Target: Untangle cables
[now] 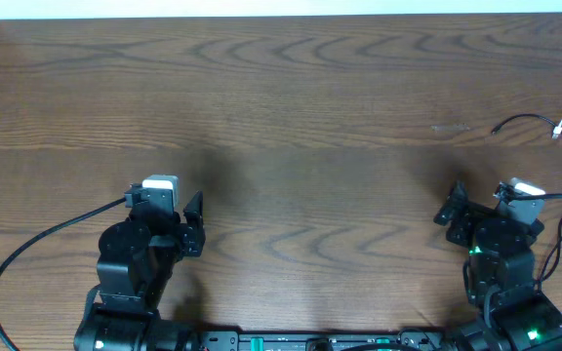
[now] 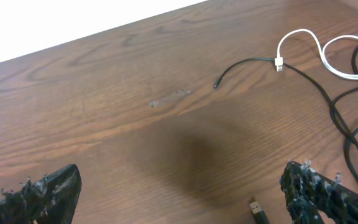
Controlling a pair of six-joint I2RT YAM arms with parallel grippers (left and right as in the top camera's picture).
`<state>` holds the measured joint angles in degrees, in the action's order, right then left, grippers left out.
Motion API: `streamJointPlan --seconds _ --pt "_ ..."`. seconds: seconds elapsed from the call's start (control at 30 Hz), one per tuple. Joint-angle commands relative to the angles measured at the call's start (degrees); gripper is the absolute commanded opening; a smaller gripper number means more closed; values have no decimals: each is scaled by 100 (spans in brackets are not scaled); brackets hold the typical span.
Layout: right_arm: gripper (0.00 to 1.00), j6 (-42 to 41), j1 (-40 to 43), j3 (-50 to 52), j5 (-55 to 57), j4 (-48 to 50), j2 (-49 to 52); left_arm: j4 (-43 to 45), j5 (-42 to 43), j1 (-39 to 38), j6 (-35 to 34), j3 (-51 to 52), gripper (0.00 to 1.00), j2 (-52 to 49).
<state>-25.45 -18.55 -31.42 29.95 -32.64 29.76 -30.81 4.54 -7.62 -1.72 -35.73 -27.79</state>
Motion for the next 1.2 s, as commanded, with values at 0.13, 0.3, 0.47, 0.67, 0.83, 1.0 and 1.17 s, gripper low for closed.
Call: streamJointPlan --seconds 0.13,0.3,0.47,0.67,0.83,1.0,1.17 --pt "99 385 210 26 -310 11 -31 -15 -109 -17 -107 -37 96 15" --pt "99 382 205 26 -511 -39 -31 -17 -114 -17 -116 -37 96 13" --pt "99 385 205 26 -726 -57 -28 -17 -114 -17 -116 -37 97 13" --pt "99 382 205 26 -723 -308 -28 -17 -114 -17 -116 -37 97 13" --pt "99 385 205 26 -723 -577 -28 -17 -114 -17 -116 -37 98 13" --pt "99 387 205 26 -721 -577 -28 -17 -114 -17 -116 -37 98 13" --pt "99 385 205 26 -723 -660 -28 -17 -114 -17 -116 -37 98 13"
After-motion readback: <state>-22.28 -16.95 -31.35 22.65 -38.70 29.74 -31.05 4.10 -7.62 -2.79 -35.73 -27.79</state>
